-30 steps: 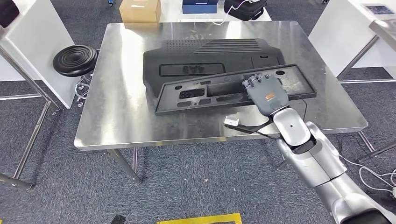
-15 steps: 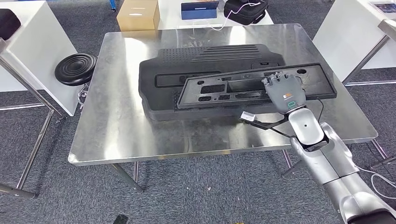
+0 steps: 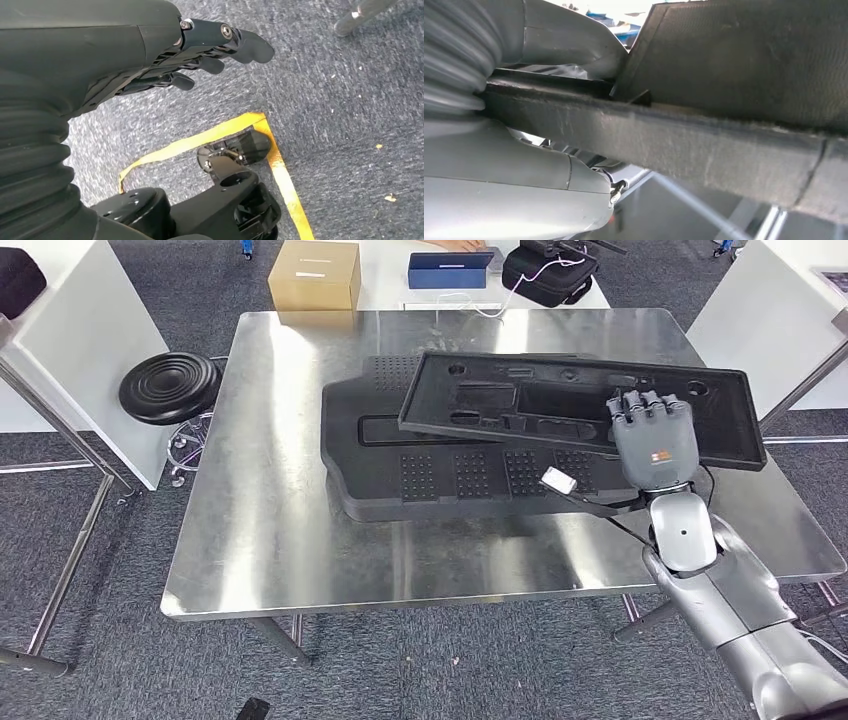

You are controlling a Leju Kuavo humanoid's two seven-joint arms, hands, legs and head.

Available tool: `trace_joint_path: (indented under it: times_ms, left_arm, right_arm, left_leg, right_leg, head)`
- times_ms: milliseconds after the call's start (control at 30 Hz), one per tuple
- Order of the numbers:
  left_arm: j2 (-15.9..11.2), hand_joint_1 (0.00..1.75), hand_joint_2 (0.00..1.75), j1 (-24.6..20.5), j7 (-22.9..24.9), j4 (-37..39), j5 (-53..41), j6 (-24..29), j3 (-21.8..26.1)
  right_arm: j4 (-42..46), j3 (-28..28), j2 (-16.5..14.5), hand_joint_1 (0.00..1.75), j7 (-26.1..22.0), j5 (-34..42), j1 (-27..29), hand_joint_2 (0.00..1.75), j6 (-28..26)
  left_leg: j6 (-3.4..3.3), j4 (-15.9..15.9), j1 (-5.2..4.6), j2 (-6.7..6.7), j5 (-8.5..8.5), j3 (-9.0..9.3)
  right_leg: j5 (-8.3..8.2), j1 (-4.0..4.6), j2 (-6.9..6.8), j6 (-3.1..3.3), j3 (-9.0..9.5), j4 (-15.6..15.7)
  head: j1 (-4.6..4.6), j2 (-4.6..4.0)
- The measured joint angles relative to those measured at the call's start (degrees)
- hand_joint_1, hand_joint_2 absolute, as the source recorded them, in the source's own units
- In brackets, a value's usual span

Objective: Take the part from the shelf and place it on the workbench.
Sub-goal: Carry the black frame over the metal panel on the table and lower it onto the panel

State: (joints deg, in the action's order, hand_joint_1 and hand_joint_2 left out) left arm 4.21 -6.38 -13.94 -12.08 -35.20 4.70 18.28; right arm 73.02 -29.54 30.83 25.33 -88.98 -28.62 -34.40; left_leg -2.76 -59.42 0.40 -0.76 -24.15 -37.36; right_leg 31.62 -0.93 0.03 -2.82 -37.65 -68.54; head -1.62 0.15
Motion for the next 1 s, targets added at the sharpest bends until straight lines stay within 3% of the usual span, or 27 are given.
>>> trace_joint_path:
  times_ms: [67, 100, 133, 200, 267, 367, 433, 533, 567, 600, 633, 700, 733, 800, 900, 933, 1000]
  left_arm:
    - [0.03, 0.00, 1.75, 0.04, 0.12, 0.01, -0.19, -0.03, 0.01]
    - [0.05, 0.00, 1.75, 0.06, 0.18, 0.02, -0.21, -0.03, 0.02]
    - [0.09, 0.00, 1.75, 0.07, 0.22, 0.02, -0.23, -0.03, 0.02]
    - [0.17, 0.00, 1.75, 0.01, 0.24, 0.02, -0.24, -0.03, 0.02]
    - [0.23, 0.00, 1.75, -0.03, 0.24, 0.02, -0.27, -0.04, 0.02]
    - [0.24, 0.00, 1.75, -0.04, 0.24, -0.03, -0.39, -0.05, 0.02]
    - [0.24, 0.00, 1.75, -0.07, 0.24, -0.11, -0.46, -0.05, 0.02]
    - [0.27, 0.00, 1.75, 0.05, 0.24, -0.12, -0.57, -0.05, 0.03]
    - [0.27, 0.00, 1.75, 0.10, 0.24, -0.10, -0.62, -0.05, 0.04]
    - [0.27, 0.00, 1.75, 0.14, 0.24, -0.09, -0.68, -0.05, 0.04]
    - [0.27, 0.00, 1.75, 0.16, 0.23, -0.08, -0.72, -0.04, 0.04]
    - [0.26, 0.00, 1.75, 0.16, 0.22, -0.05, -0.77, -0.03, 0.04]
    - [0.26, 0.00, 1.75, 0.15, 0.22, -0.04, -0.79, -0.03, 0.05]
    - [0.26, 0.00, 1.75, 0.16, 0.22, -0.01, -0.86, -0.04, 0.06]
    - [0.28, 0.00, 1.75, 0.17, 0.21, -0.03, -1.10, -0.07, 0.06]
    - [0.30, 0.00, 1.75, 0.14, 0.20, -0.04, -1.19, -0.08, 0.06]
    - [0.33, 0.00, 1.75, 0.08, 0.19, -0.04, -1.28, -0.09, 0.06]
  right_arm:
    - [-0.05, -2.57, 1.30, 1.75, 2.94, 0.00, -0.10, 1.75, -1.49]
    - [-0.10, -3.57, 1.70, 1.75, 3.62, 0.00, -0.04, 1.75, -1.92]
    - [-0.13, -4.30, 1.99, 1.75, 3.93, 0.00, -0.03, 1.75, -2.19]
    - [-0.18, -5.33, 2.51, 1.75, 3.86, 0.00, -0.21, 1.75, -2.63]
    - [-0.38, -5.59, 2.77, 1.75, 2.53, 0.00, -0.31, 1.75, -3.20]
    - [-0.92, -4.83, 2.39, 1.75, -0.20, 0.00, 0.35, 1.75, -4.17]
    - [-1.22, -3.83, 1.96, 1.75, -1.37, 0.00, 0.84, 1.75, -4.50]
    - [-1.89, -1.72, 0.55, 1.75, -4.76, 0.00, 1.55, 1.75, -4.66]
    - [-2.15, -0.65, -0.21, 1.75, -6.64, 0.00, 2.09, 1.75, -4.68]
    - [-2.39, 0.55, -1.02, 1.75, -8.42, 0.00, 2.78, 1.75, -4.70]
    - [-2.61, 1.79, -1.80, 1.75, -9.90, 0.00, 3.46, 1.75, -4.70]
    - [-2.99, 3.97, -3.01, 1.75, -11.39, 0.00, 4.42, 1.75, -4.72]
    - [-3.17, 4.90, -3.43, 1.75, -11.74, 0.00, 4.63, 1.75, -4.75]
    - [-3.53, 6.48, -4.10, 1.75, -12.23, 0.00, 4.93, 1.75, -4.84]
    - [-3.91, 8.21, -4.70, 1.75, -12.83, 0.00, 5.59, 1.75, -4.95]
    - [-3.99, 8.75, -4.80, 1.75, -12.96, 0.00, 5.75, 1.75, -5.02]
    - [-4.26, 9.73, -4.97, 1.75, -13.03, 0.00, 6.07, 1.75, -5.15]
  left_leg:
    - [-0.24, 0.00, -0.02, -0.11, -0.62, 0.56]
    - [-0.24, 0.00, -0.03, -0.17, -0.98, 0.99]
    - [-0.18, 0.00, -0.02, -0.23, -1.35, 1.49]
    - [0.15, -0.04, -0.19, -0.41, -2.14, 2.40]
    - [0.65, 0.06, -0.52, -0.56, -2.87, 2.93]
    - [1.38, 0.31, -0.63, -0.47, -3.61, 3.49]
    - [1.97, -2.24, -0.56, -0.22, -5.03, 2.68]
    - [2.60, -13.07, -0.25, 0.18, -8.98, -3.16]
    - [2.69, -15.58, -0.17, 0.25, -9.31, -4.99]
    - [2.72, -15.96, -0.14, 0.29, -8.43, -5.81]
    - [2.66, -14.07, -0.13, 0.31, -6.45, -5.51]
    - [2.37, -6.48, -0.15, 0.30, -1.61, -2.61]
    - [2.17, -3.17, -0.19, 0.28, -0.28, -1.10]
    - [1.78, -0.46, -0.38, 0.22, -0.04, 0.31]
    - [0.90, 0.22, -0.33, 0.10, -0.37, 0.82]
    - [0.55, 0.46, -0.20, 0.05, -0.42, 1.07]
    - [-0.01, 0.68, -0.11, -0.03, -0.65, 1.39]
  right_leg:
    - [0.69, 0.11, 0.03, -0.08, -4.53, -5.86]
    - [-0.48, 0.12, 0.02, -0.52, -5.36, -5.66]
    - [-2.53, 0.11, 0.00, -1.09, -5.02, -3.18]
    - [-7.28, 0.20, -0.16, -1.93, -2.21, 5.24]
    - [-9.41, 0.44, -0.24, -1.41, 0.00, 10.53]
    - [-9.15, 0.25, -0.13, -0.03, 0.78, 11.30]
    - [-8.68, -0.30, -0.15, 0.93, 1.74, 11.51]
    - [-7.82, -0.26, -0.14, 2.02, 3.03, 11.55]
    - [-7.51, -0.18, -0.08, 2.13, 3.43, 11.54]
    - [-7.15, -0.12, -0.01, 2.12, 3.91, 11.53]
    - [-6.74, -0.10, 0.06, 2.00, 4.48, 11.52]
    - [-5.88, -0.03, 0.15, 1.59, 5.58, 11.49]
    - [-5.52, 0.13, 0.17, 1.31, 5.84, 11.42]
    - [-5.11, 0.37, 0.19, 0.78, 5.87, 11.42]
    - [-4.43, 0.34, 0.14, 0.09, 5.48, 11.04]
    - [-3.72, 0.34, 0.12, 0.00, 4.63, 9.45]
    - [-1.45, 0.28, 0.12, 0.19, 0.70, 2.64]
  head:
    - [0.05, 0.00]
    - [0.06, 0.00]
    - [0.05, 0.00]
    - [0.08, 0.00]
    - [0.04, 0.00]
    - [-0.03, 0.00]
    - [-0.15, 0.00]
    - [-0.27, 0.00]
    - [-0.25, 0.00]
    - [-0.27, 0.00]
    - [-0.26, 0.00]
    - [-0.26, 0.00]
    - [-0.23, 0.00]
    - [-0.19, 0.00]
    - [-0.22, 0.00]
    - [-0.15, 0.00]
    - [-0.02, 0.00]
